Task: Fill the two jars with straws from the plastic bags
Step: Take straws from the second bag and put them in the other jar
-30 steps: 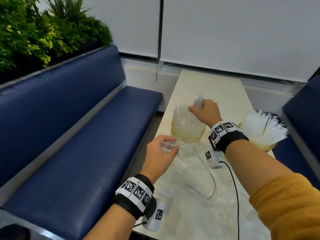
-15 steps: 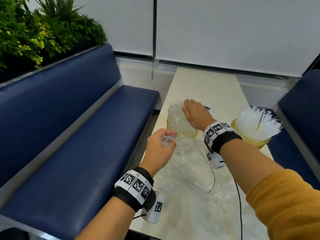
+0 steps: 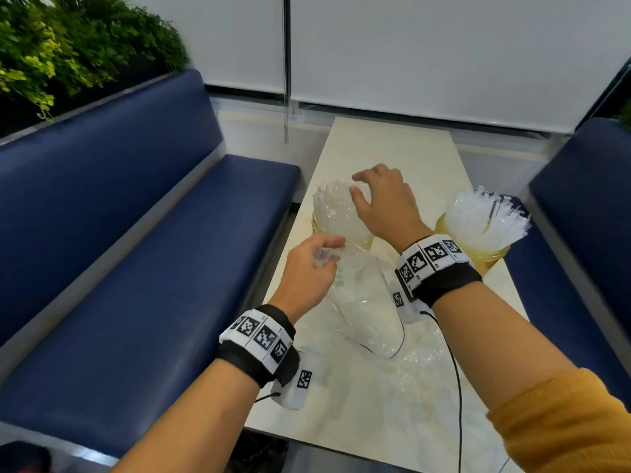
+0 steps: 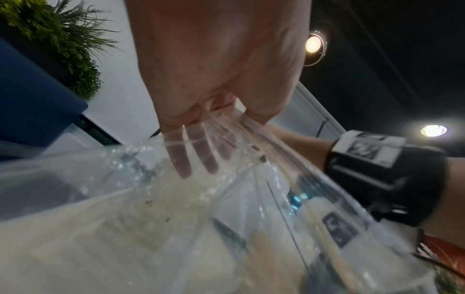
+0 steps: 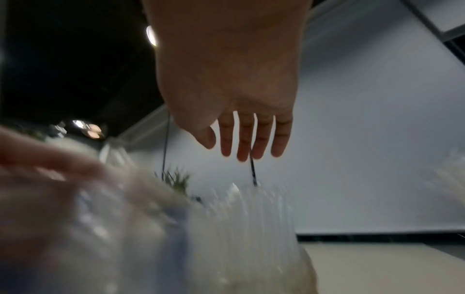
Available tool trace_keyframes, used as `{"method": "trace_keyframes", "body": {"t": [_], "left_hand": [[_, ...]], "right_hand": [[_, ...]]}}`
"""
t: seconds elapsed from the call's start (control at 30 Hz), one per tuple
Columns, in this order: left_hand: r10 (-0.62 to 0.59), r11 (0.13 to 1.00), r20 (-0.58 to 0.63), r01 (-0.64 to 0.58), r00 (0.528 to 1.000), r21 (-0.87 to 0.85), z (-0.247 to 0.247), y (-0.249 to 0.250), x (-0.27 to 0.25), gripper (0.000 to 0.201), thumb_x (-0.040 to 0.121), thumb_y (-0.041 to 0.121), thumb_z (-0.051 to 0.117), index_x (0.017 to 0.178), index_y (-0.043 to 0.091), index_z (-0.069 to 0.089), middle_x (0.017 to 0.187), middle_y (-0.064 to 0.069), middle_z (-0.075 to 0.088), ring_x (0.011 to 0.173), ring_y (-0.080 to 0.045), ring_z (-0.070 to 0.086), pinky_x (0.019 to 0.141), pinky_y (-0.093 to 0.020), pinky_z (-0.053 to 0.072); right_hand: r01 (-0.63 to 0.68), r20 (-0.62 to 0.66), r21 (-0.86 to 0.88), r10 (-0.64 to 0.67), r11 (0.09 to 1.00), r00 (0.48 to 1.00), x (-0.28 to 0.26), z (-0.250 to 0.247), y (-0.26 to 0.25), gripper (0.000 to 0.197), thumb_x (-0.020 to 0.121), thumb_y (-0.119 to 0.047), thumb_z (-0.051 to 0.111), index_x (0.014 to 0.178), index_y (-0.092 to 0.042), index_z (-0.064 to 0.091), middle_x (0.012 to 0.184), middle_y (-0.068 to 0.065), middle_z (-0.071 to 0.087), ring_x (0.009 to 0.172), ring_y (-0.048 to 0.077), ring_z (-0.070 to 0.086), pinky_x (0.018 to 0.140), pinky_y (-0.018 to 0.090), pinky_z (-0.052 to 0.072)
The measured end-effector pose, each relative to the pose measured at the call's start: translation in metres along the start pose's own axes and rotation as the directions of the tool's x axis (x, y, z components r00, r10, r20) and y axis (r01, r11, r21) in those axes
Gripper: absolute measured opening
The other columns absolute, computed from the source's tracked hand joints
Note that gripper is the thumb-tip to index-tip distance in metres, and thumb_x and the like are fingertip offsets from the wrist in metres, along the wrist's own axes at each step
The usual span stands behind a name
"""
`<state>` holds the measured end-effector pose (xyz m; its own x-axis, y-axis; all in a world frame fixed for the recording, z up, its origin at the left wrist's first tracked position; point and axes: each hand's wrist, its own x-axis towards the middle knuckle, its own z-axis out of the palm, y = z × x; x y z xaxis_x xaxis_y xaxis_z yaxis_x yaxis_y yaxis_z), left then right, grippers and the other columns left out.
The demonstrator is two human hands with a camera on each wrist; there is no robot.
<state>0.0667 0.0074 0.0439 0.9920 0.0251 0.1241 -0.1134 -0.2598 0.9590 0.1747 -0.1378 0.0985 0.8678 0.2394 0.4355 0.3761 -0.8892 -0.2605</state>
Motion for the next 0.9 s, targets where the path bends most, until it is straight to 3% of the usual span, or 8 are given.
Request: {"method": "trace_keyframes", "body": {"t": [0.07,0.17,0.23,0.3,0.37,0.53,0.7,0.9], "left_hand": [[0.011,0.999,0.051,-0.013,0.999,0.034,0.000,-0.001,-0.001,0.055,0.083,-0.013,0.049,0.126,0.019,0.066,0.126,0.004,0.068,0.116,-0.013,0.064,0.105,-0.034,0.052],[0.035,0.996,0.127,-0.045,0.991,0.078,0.000,-0.001,-0.003,0.065,0.079,-0.014,0.048,0.133,0.018,0.062,0.134,0.005,0.064,0.119,-0.004,0.061,0.105,-0.022,0.048],[0.049,0.992,0.167,-0.068,0.985,0.106,0.002,0.000,-0.005,0.069,0.078,-0.016,0.050,0.137,0.018,0.060,0.139,0.006,0.059,0.119,0.003,0.056,0.102,-0.007,0.041],[0.070,0.987,0.190,-0.096,0.979,0.131,0.004,0.002,-0.007,0.070,0.079,-0.017,0.052,0.139,0.018,0.058,0.141,0.007,0.056,0.124,-0.004,0.054,0.105,-0.012,0.039],[0.093,0.981,0.201,-0.124,0.975,0.147,0.007,0.001,-0.010,0.072,0.079,-0.020,0.051,0.140,0.017,0.057,0.141,0.007,0.054,0.124,-0.009,0.056,0.104,-0.016,0.042],[0.123,0.964,0.197,-0.164,0.973,0.210,0.012,-0.004,-0.017,0.075,0.076,-0.024,0.045,0.140,0.015,0.057,0.143,0.003,0.054,0.118,-0.010,0.060,0.092,-0.004,0.042],[0.134,0.955,0.202,-0.181,0.970,0.233,0.017,-0.008,-0.026,0.073,0.078,-0.024,0.046,0.140,0.015,0.057,0.141,0.004,0.054,0.116,-0.007,0.059,0.084,0.007,0.036],[0.141,0.961,0.236,-0.190,0.961,0.202,0.015,-0.008,-0.032,0.071,0.080,-0.020,0.046,0.140,0.017,0.056,0.140,0.009,0.052,0.116,-0.005,0.058,0.082,0.002,0.040]], "right_hand": [[-0.035,-0.008,0.041,0.036,0.999,0.999,-0.017,-0.027,-0.017,0.027,0.093,-0.033,0.052,0.089,-0.014,0.071,0.087,0.002,0.069,0.081,0.024,0.063,0.071,0.034,0.053],[-0.085,0.430,0.026,0.065,0.996,0.901,-0.053,-0.050,-0.036,0.032,0.090,-0.031,0.055,0.074,-0.007,0.069,0.072,0.009,0.069,0.069,0.030,0.066,0.064,0.035,0.055],[0.036,0.709,-0.107,0.051,0.994,0.703,-0.074,-0.039,-0.037,0.022,0.096,-0.022,0.053,0.089,-0.008,0.068,0.091,0.010,0.068,0.084,0.030,0.063,0.072,0.033,0.050],[0.147,0.799,-0.175,0.054,0.973,0.599,-0.091,-0.018,-0.036,0.033,0.099,-0.024,0.054,0.129,-0.011,0.060,0.125,0.011,0.060,0.110,0.029,0.058,0.089,0.036,0.047],[0.204,0.802,-0.226,0.063,0.953,0.595,-0.105,0.008,-0.029,0.058,0.095,-0.040,0.060,0.146,-0.018,0.041,0.135,0.011,0.052,0.122,0.032,0.050,0.094,0.041,0.044],[0.275,0.826,-0.370,0.179,0.887,0.535,-0.129,0.046,-0.024,0.096,0.079,-0.068,0.066,0.149,-0.015,0.027,0.124,0.010,0.059,0.115,0.033,0.054,0.094,0.042,0.041],[0.161,0.838,-0.338,0.219,0.927,0.500,-0.140,0.050,-0.030,0.092,0.085,-0.043,0.073,0.152,-0.007,0.020,0.130,0.012,0.058,0.116,0.032,0.060,0.089,0.039,0.048],[0.058,0.799,-0.333,0.250,0.941,0.547,-0.147,0.059,-0.023,0.082,0.085,-0.013,0.067,0.152,-0.011,0.019,0.120,0.012,0.061,0.109,0.031,0.063,0.079,0.036,0.050]]}}
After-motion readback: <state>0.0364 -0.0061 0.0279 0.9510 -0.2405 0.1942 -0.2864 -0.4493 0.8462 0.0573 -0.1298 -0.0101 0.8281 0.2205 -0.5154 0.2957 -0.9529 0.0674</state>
